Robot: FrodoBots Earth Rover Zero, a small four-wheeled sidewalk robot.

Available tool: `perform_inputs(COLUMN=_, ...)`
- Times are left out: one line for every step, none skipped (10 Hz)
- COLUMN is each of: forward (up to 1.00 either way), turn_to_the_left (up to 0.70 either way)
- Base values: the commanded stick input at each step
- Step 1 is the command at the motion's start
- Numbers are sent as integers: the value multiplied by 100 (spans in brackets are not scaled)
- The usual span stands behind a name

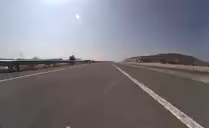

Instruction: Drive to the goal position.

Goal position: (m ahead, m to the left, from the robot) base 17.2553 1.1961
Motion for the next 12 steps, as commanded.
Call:
perform_inputs(forward=100, turn_to_the_left=0)
perform_inputs(forward=100, turn_to_the_left=0)
perform_inputs(forward=100, turn_to_the_left=0)
perform_inputs(forward=100, turn_to_the_left=0)
perform_inputs(forward=100, turn_to_the_left=0)
perform_inputs(forward=100, turn_to_the_left=0)
perform_inputs(forward=100, turn_to_the_left=0)
perform_inputs(forward=100, turn_to_the_left=0)
perform_inputs(forward=100, turn_to_the_left=0)
perform_inputs(forward=100, turn_to_the_left=0)
perform_inputs(forward=100, turn_to_the_left=0)
perform_inputs(forward=100, turn_to_the_left=0)
